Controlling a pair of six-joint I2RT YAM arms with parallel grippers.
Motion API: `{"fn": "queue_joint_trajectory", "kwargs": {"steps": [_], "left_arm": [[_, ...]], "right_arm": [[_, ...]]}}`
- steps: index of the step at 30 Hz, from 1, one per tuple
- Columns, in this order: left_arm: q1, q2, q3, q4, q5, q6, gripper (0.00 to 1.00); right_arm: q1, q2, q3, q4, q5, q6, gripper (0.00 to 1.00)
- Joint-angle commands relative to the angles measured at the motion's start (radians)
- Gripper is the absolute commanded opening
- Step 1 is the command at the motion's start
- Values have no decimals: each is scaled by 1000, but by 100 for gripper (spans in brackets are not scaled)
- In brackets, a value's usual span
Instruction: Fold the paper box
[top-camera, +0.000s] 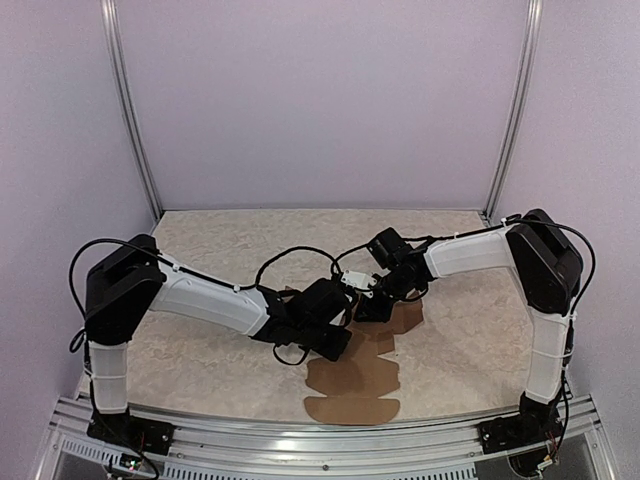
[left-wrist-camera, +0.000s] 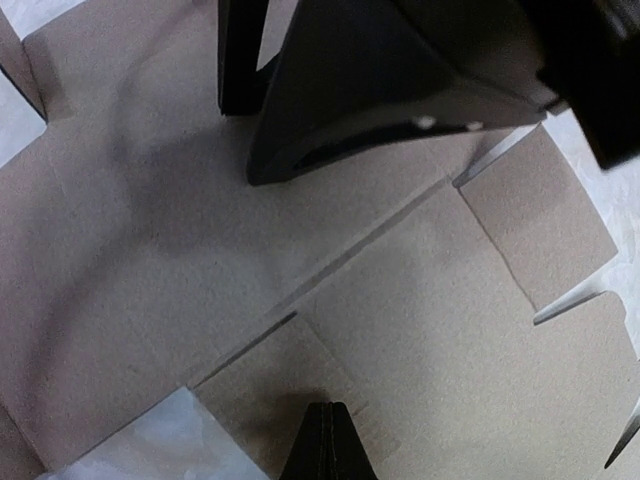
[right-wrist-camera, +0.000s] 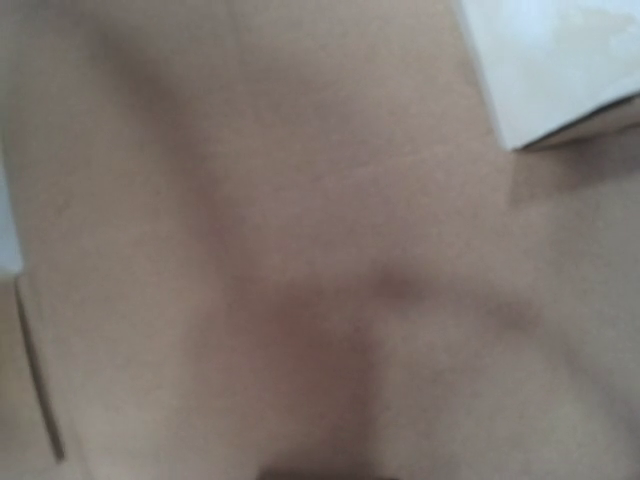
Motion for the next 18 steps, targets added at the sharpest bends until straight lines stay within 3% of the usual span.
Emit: {"fn": "queue_joint_trajectory", "kwargs": {"steps": [1, 5, 13, 18], "left_arm": [[24, 69, 63, -92, 45, -2, 0], [23, 95, 82, -123, 36, -9, 0], [24, 67, 58, -145, 24, -13, 0], [29, 64, 50, -140, 55, -16, 0]], "right_arm": [[-4, 114, -65, -163, 32, 2, 24], [-17, 70, -55, -181, 33, 0, 25], [-73, -254, -87, -238, 6, -56, 29], [-75, -383, -228, -224, 8, -129, 28]]}}
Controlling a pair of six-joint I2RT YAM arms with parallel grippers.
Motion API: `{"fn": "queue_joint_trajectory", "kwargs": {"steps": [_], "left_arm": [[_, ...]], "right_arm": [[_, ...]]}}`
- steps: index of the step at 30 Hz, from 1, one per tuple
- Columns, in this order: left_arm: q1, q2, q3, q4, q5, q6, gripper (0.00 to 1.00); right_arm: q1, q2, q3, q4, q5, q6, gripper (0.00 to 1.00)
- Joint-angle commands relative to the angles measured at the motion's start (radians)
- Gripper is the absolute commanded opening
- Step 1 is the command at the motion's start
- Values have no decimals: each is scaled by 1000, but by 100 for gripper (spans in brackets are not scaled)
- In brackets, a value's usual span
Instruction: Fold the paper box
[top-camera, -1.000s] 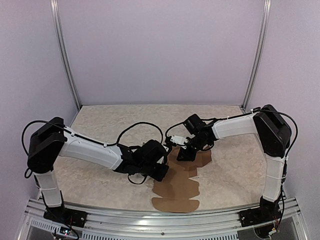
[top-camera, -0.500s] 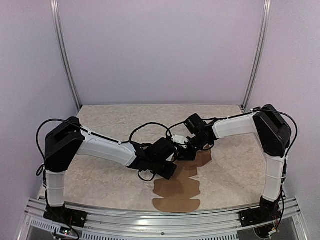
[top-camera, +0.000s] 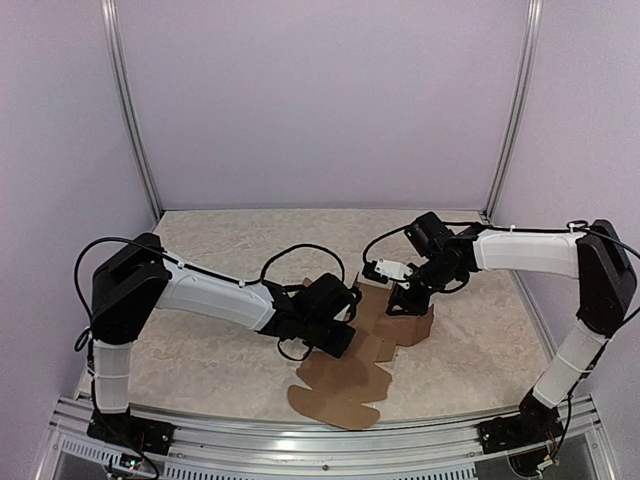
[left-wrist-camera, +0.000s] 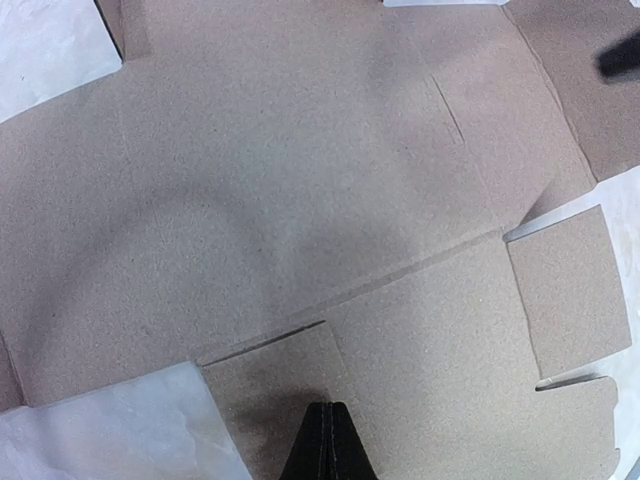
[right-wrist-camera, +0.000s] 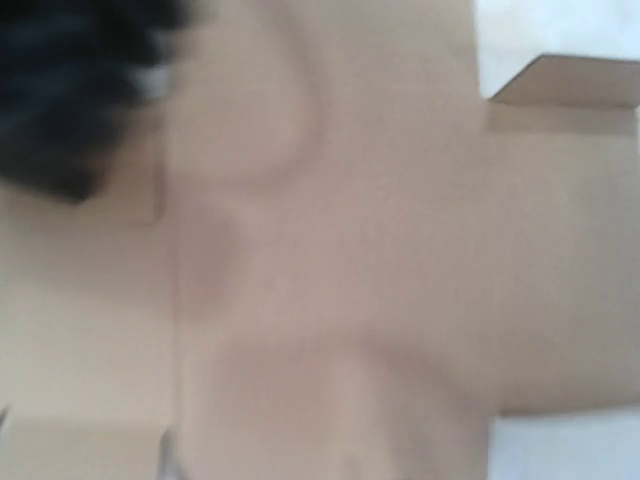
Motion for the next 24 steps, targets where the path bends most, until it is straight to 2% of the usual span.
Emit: {"fn": "queue_joint_trajectory", "kwargs": {"steps": [1, 7, 13, 18, 24], "left_arm": [[18, 26, -30, -71, 23, -9, 0], [38, -2, -73, -26, 69, -33, 0], [73, -40, -143, 70, 191, -57, 0], [73, -13, -110, 54, 219, -50, 0], [73, 7, -97, 47, 232, -49, 0]], "right_arm": [[0, -110, -141, -34, -12, -89, 26], [39, -156, -258, -23, -58, -180, 15], [100, -108, -299, 43, 8, -189, 12], [145, -55, -266, 81, 61, -160, 12], [150, -22, -155, 56, -22, -127, 12]]}}
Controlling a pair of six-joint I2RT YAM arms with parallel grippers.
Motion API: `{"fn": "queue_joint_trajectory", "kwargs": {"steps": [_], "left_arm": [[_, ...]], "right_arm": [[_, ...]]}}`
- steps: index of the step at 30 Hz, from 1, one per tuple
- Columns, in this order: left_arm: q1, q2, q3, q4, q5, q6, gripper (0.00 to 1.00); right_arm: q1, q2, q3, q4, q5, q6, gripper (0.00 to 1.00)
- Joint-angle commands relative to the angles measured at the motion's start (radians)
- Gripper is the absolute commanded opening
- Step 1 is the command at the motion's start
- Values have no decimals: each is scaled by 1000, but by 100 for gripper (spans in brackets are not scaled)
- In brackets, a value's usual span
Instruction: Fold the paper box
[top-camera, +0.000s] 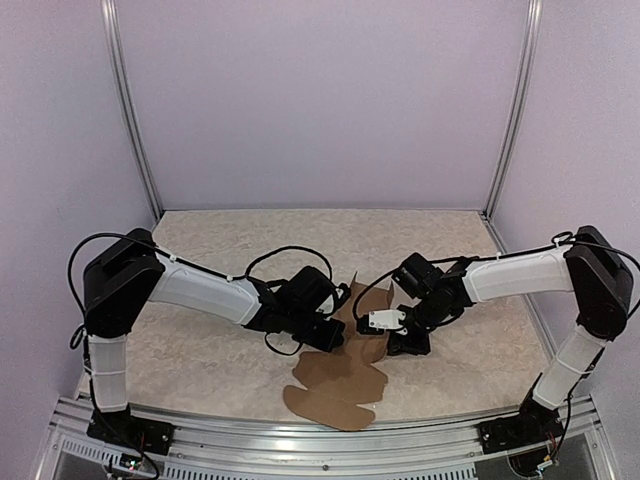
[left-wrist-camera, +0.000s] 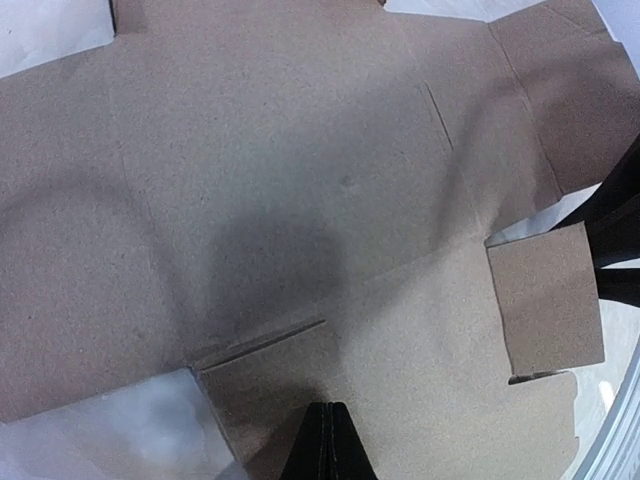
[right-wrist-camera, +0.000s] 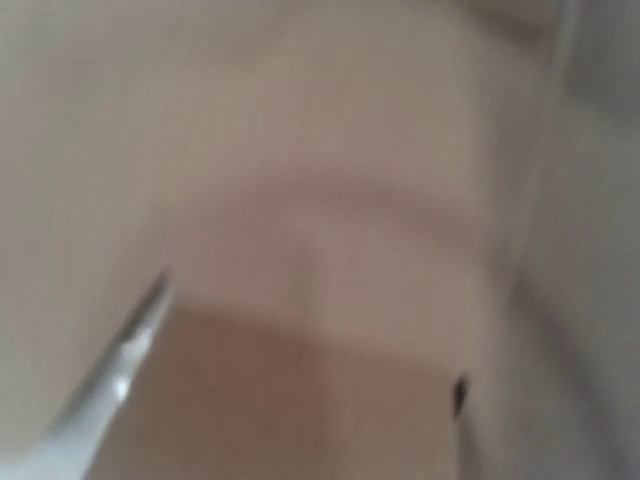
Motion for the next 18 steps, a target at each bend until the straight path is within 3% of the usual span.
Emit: {"fn": "queue_joint_trajectory", "kwargs": {"steps": [1, 18], "left_arm": [[1, 47, 0, -59, 35, -5, 0], [1, 40, -16, -44, 35, -10, 0]], "right_arm": [[11, 25, 83, -3, -73, 30, 12], [8, 244, 158, 5, -143, 84, 11]]}}
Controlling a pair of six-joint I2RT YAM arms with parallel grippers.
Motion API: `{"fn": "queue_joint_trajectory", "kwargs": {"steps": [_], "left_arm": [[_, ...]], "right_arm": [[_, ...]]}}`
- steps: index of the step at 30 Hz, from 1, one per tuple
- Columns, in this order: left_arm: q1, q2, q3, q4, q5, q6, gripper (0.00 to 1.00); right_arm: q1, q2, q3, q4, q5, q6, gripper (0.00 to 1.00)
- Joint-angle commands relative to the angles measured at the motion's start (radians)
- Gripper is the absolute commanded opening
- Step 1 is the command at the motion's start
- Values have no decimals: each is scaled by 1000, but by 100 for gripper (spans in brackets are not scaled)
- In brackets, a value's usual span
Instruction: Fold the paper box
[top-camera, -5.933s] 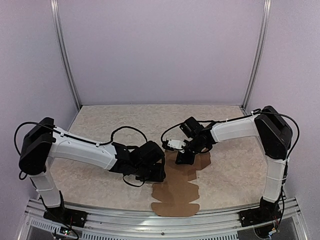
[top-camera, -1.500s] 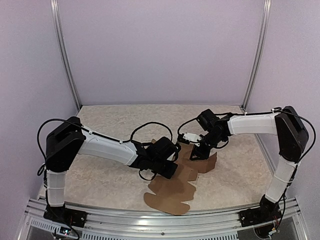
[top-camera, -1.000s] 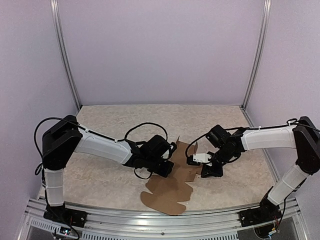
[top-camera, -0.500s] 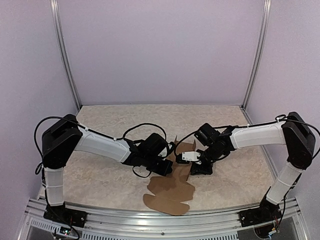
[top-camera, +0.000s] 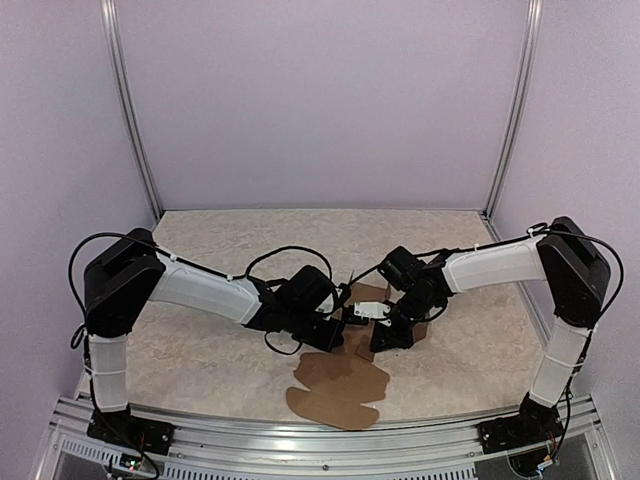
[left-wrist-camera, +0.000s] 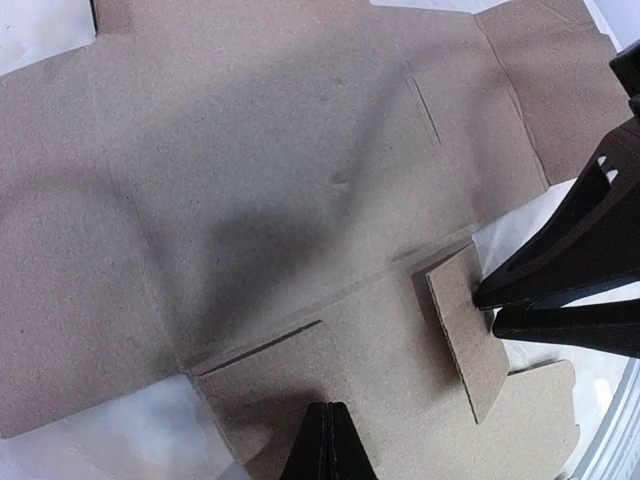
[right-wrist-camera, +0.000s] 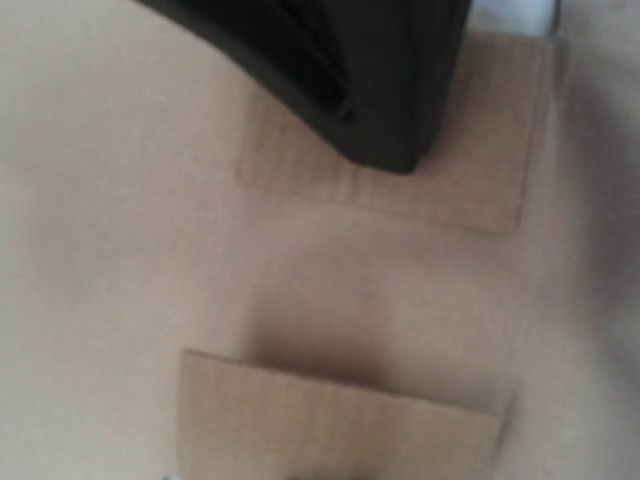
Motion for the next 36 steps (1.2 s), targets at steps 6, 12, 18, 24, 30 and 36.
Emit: {"fn": "queue_joint_trajectory", "kwargs": {"steps": [6, 12, 18, 24, 30, 36], "left_arm": [[-5, -1, -57, -3, 14, -12, 3], [-12, -168, -130, -8, -81, -31, 30], [32, -396, -174, -103, -170, 12, 43], [207, -460, -206, -211, -241, -60, 51], [370, -457, -263, -90, -45, -73, 55], [383, -344, -222, 25, 166, -68, 62]], "right_arm": [[12, 185, 39, -10, -8, 47, 11], [12, 211, 31, -16, 32, 46, 11], [12, 173, 19, -4, 54, 39, 12], [12, 143, 18, 2, 61, 35, 12], [12, 118, 6, 7, 65, 30, 13], [12, 101, -1, 11, 68, 27, 14]]}}
